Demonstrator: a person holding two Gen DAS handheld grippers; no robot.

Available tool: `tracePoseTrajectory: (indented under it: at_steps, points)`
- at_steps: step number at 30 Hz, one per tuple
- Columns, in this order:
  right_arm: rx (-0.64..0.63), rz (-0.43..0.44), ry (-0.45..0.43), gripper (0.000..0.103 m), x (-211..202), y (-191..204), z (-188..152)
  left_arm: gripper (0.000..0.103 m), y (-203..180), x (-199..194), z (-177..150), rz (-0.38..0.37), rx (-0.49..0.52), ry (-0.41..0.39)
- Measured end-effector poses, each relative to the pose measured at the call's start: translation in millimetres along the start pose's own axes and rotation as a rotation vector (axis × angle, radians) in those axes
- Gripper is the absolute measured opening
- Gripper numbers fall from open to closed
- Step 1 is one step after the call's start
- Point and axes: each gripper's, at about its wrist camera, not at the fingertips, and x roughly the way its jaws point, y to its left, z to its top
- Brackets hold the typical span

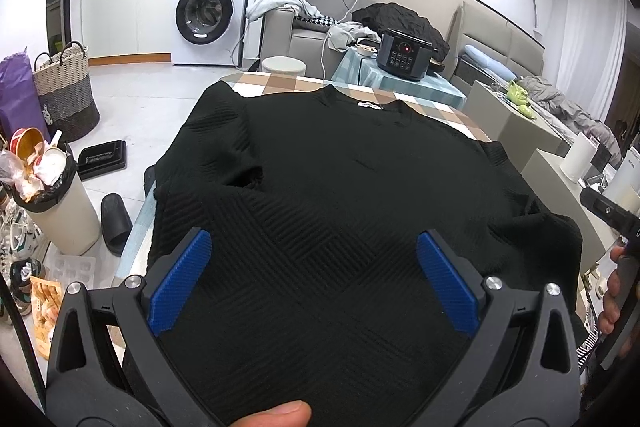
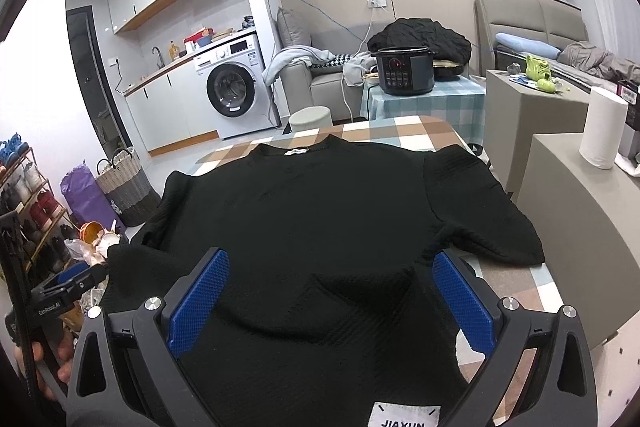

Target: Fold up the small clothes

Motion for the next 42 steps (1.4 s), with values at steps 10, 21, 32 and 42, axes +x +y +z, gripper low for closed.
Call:
tracePoseTrajectory:
  at_steps: [10, 21, 32, 42]
  points:
    - [0.005, -0.001, 0.039, 0.103, 18.1, -6.5, 13.7, 0.102, -12.2, 23.6, 32.9, 0.006, 0.028, 0.026]
    - [0.043, -0.022, 0.070, 0.103, 43.5, -15.5, 35.2, 0.102, -11.5, 64.3, 61.7, 0.005, 0.047, 0.050]
    - [0.100, -0.082, 0.104, 0.103, 62.2, -41.8, 43.3, 0.102, -5.3, 100.3, 72.6, 0.005, 0.060, 0.078]
    - [0.279, -0.130, 0.113, 0.103, 55.2, -103.9, 36.5, 0.102, 1.1, 125.0, 75.7, 0.031, 0.062, 0.103]
